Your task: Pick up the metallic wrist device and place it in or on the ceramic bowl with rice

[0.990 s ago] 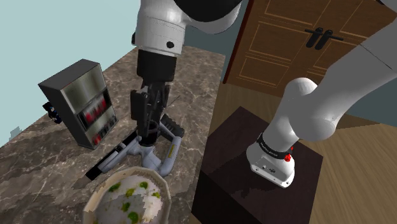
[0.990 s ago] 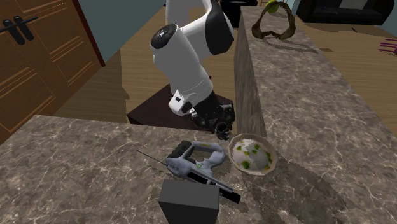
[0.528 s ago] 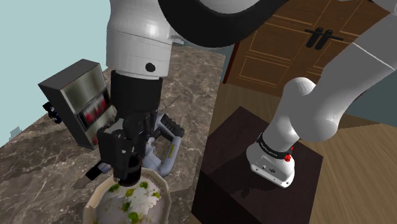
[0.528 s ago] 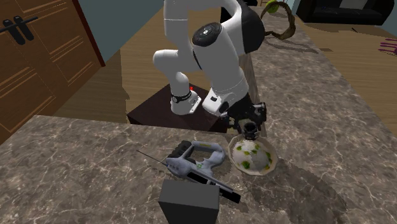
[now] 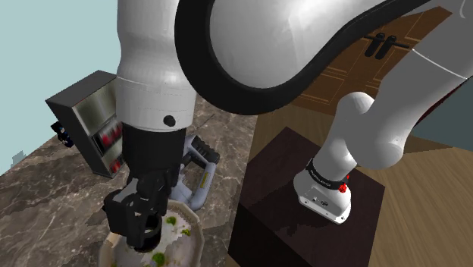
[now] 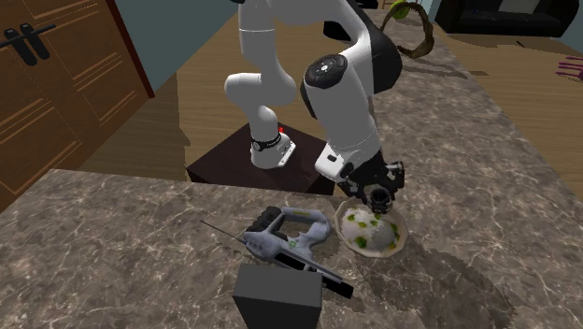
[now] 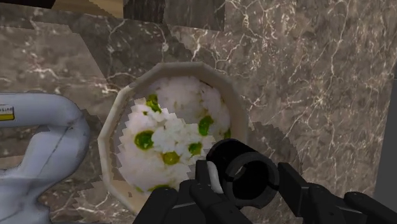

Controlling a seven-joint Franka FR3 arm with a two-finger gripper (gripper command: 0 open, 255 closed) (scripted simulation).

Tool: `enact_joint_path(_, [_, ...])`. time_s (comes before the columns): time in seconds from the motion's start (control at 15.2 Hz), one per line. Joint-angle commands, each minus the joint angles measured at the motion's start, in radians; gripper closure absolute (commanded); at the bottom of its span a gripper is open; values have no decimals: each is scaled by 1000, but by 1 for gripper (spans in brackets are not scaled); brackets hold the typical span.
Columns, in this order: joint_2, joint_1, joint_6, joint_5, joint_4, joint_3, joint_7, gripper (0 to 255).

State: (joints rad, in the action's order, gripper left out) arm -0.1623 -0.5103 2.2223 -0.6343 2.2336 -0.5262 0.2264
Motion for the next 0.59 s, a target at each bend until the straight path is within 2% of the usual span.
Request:
enact_joint_path(0.0, [14, -2, 27, -5, 15, -4, -11, 255])
enact_joint_path(0.53, [75, -10, 133, -24, 66, -18, -54, 255])
